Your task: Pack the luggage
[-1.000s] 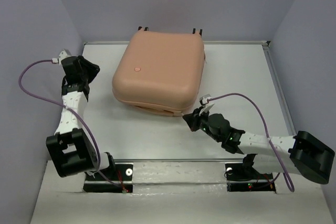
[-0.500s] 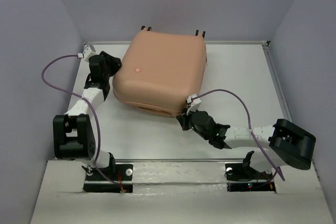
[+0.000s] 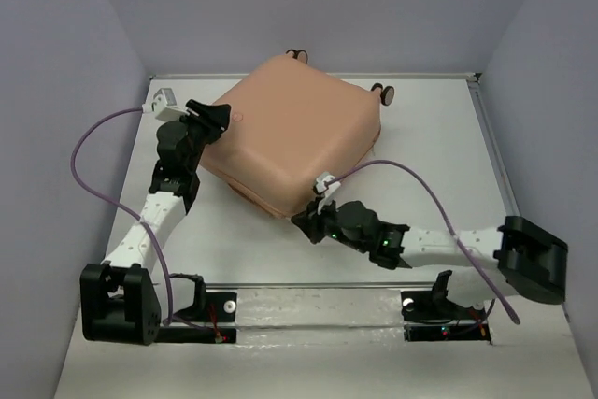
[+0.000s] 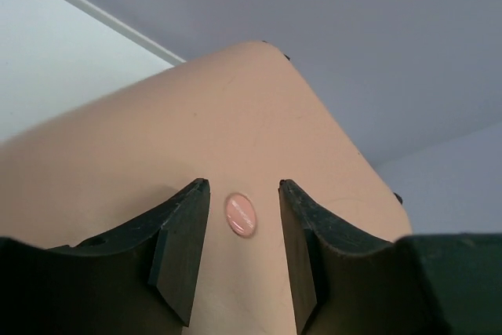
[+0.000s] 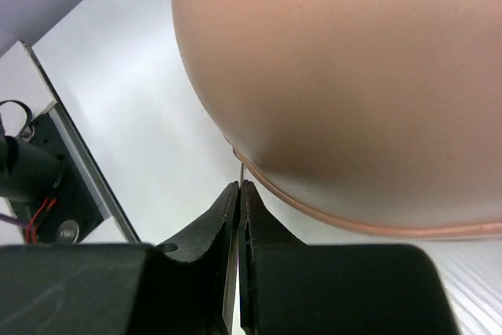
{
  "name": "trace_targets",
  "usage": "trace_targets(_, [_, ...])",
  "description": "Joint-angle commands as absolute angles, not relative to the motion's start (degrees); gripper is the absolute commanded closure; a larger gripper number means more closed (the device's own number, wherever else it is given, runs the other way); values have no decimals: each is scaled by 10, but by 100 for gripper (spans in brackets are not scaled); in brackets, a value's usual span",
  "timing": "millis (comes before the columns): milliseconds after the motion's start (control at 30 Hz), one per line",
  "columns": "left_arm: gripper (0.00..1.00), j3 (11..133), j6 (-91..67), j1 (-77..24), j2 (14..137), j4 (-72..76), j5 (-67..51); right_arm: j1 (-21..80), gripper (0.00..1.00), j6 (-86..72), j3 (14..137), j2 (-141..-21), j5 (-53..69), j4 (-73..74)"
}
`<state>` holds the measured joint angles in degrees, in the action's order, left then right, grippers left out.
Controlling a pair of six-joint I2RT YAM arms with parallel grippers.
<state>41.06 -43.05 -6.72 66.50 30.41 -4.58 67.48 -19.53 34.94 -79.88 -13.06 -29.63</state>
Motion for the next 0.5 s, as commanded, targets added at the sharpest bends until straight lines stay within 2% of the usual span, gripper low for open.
trace_targets(0, [43,451,-387,-45,674,133,-55,622,93,-217,299,-637,-60,-170])
trace_targets(100, [35,550,-346,-41,697,74,-38,616,37,-245,287,-564,-69,-35])
trace_targets(133, [32,574,-338,-35,722,62,-37,616,23,-267,282,-546,-82,-2])
trace_targets(167, [31,597,-331,-31,738,43,-44,616,22,-273,268,-528,-99,4])
trace_targets(233, [30,662,-312,-16,777,26,-62,598,29,-277,255,-482,-121,18])
trace_targets(300, [30,719,-296,-5,864,1,-69,557,53,-274,259,-469,-138,30])
trace_targets(333, [31,732,-290,-5,887,1,-72,542,89,-276,266,-472,-149,45])
trace_targets(367, [31,745,-287,-5,907,-21,-79,512,93,-276,282,-477,-178,50])
trace_targets(467, [32,771,-284,-4,969,-20,-101,441,93,-259,308,-525,-176,50])
